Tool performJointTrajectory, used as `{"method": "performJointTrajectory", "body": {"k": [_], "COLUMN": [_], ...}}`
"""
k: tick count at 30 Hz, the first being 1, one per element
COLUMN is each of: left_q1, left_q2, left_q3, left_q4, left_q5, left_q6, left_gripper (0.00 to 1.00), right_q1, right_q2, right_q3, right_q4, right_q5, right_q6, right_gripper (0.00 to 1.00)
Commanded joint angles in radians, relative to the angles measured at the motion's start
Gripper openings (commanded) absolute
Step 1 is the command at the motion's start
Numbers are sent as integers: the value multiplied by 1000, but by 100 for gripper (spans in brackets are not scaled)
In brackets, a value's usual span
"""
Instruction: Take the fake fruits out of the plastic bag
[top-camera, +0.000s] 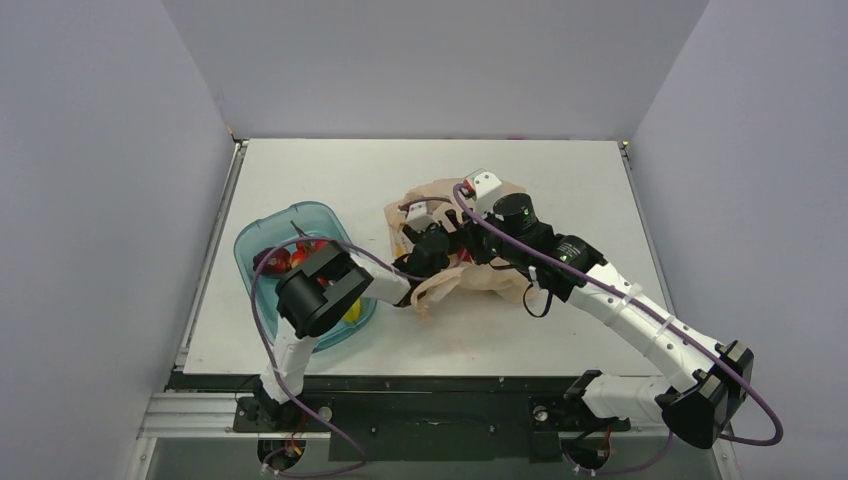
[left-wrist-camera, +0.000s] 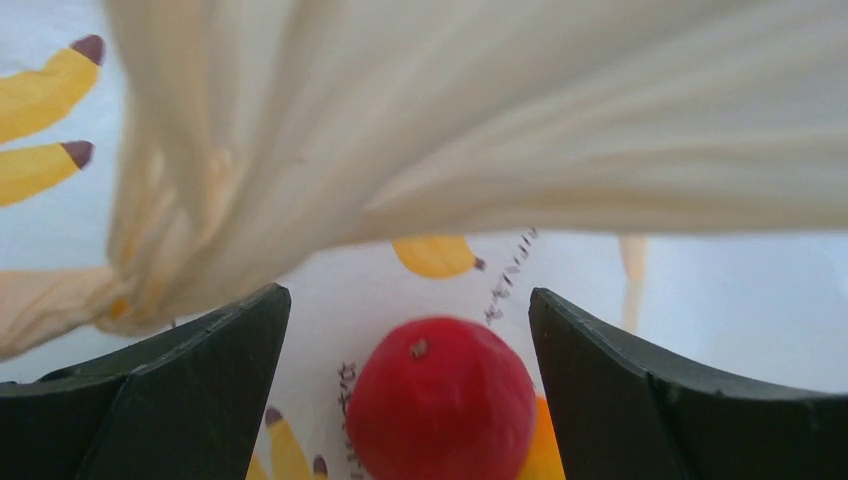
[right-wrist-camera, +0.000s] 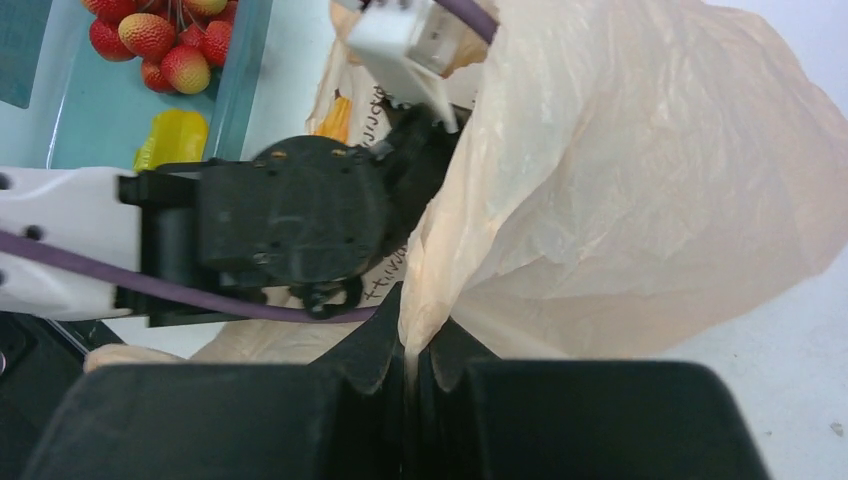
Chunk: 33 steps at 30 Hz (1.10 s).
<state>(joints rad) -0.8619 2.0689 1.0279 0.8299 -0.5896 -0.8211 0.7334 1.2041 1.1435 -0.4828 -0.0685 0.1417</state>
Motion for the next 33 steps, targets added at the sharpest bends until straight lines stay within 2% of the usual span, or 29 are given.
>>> {"method": "performJointTrajectory", "body": {"k": [1, 5, 6, 9, 16, 21, 23, 33], "left_q1": [1, 0, 6, 19, 31, 86, 104, 128], "left_q2": [99, 143, 151, 166, 120, -4, -67, -442], "left_q3": [128, 234, 242, 279, 209, 146, 119, -107], "left_q4": [-17, -144, -151, -198, -138, -151, -169, -313], "left_q5": [-12, 5, 50, 122, 213, 353, 426, 585], "left_q6": [77, 117, 133, 128, 166, 155, 149, 106], "left_gripper": [88, 84, 76, 62, 48, 32, 29, 25], "right_q1": [-3, -6, -7, -8, -12, -13, -13, -15], "right_q2": [-42, -52, -57, -68, -117, -157, -166, -192], "right_q3": [-3, -14, -18, -22, -76, -149, -180, -265], "right_q4": [21, 21, 21, 20, 9, 4, 6, 75], "right_q5": [-30, -16, -11, -2, 42, 81, 112, 246], "right_q6": [-14, -22, -24, -29, -48, -52, -48, 1], "right_gripper": [0, 0, 0, 0, 0, 0, 0, 0]}}
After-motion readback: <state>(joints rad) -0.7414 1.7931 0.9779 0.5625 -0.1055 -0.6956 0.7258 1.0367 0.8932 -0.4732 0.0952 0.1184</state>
